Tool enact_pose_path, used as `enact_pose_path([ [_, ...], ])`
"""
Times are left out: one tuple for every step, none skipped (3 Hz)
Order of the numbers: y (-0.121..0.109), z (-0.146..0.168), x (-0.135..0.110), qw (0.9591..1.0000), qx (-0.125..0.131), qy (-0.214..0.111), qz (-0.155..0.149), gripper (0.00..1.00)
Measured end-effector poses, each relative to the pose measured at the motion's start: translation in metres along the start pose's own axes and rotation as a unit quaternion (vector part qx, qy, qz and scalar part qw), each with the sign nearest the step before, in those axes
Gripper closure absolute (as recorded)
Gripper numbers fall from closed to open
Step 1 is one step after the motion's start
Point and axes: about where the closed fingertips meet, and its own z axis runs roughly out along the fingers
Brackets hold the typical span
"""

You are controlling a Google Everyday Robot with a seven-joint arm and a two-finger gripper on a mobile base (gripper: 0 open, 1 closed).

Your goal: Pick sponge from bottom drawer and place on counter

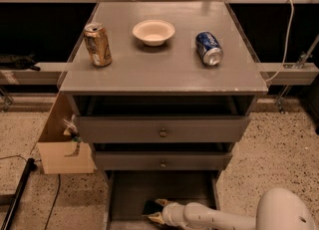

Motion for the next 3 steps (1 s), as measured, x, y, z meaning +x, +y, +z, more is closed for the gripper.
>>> enact_pose_path([
  [0.0,0.0,0.0,1.0,0.0,0.0,0.0,0.72],
  [-0.0004,0.0004,-0.0006,1.0,-0.001,0.001,0.002,1.0],
  [-0.0014,0.0009,-0.0016,1.0,-0.002,0.003,0.005,1.0],
])
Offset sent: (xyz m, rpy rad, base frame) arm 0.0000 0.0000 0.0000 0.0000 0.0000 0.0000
